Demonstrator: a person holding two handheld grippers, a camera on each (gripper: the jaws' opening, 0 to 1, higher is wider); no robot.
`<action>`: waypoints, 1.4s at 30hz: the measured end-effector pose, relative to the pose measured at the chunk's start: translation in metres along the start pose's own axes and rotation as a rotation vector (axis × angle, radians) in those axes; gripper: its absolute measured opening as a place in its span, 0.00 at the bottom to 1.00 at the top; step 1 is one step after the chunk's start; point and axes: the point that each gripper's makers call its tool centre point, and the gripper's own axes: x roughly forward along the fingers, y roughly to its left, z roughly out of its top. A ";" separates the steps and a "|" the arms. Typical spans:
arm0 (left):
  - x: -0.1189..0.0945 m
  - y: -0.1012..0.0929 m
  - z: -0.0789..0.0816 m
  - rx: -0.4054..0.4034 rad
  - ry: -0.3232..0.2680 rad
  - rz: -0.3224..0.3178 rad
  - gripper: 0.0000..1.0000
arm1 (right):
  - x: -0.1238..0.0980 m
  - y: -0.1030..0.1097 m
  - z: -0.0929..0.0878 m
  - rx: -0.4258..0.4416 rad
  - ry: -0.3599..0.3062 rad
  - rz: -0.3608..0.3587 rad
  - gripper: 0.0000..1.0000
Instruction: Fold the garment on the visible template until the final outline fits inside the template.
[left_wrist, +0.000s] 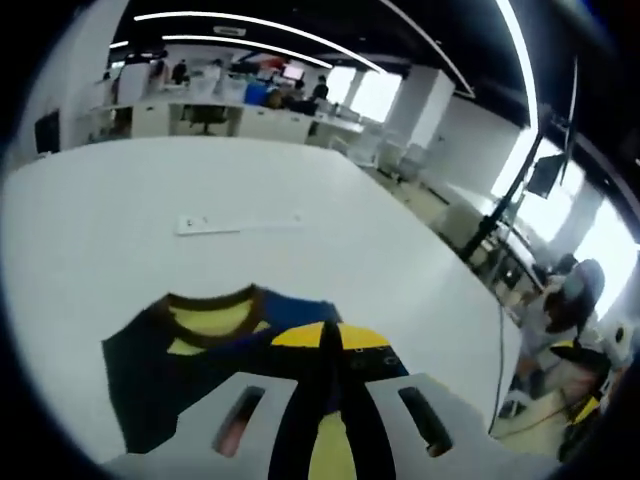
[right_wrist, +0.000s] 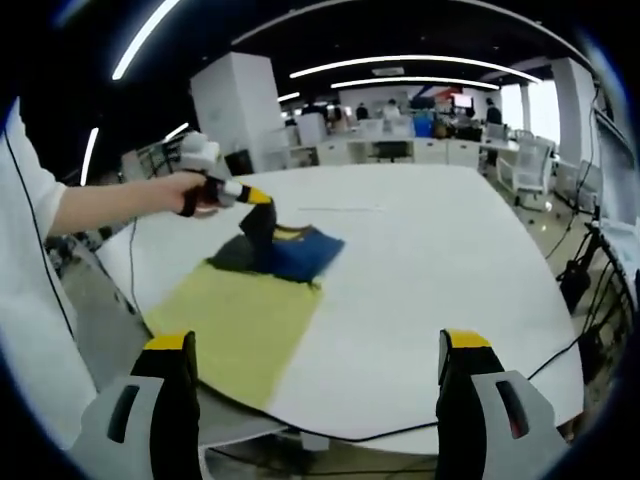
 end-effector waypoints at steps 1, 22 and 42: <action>0.002 0.000 -0.002 -0.005 0.002 0.002 0.00 | 0.000 -0.001 -0.001 0.001 0.002 0.002 1.00; 0.037 -0.006 -0.030 -0.072 0.042 0.026 0.00 | 0.005 -0.019 -0.007 0.017 0.022 0.019 1.00; 0.071 -0.022 -0.051 -0.092 0.087 0.036 0.00 | 0.001 -0.044 -0.021 0.043 0.034 0.007 1.00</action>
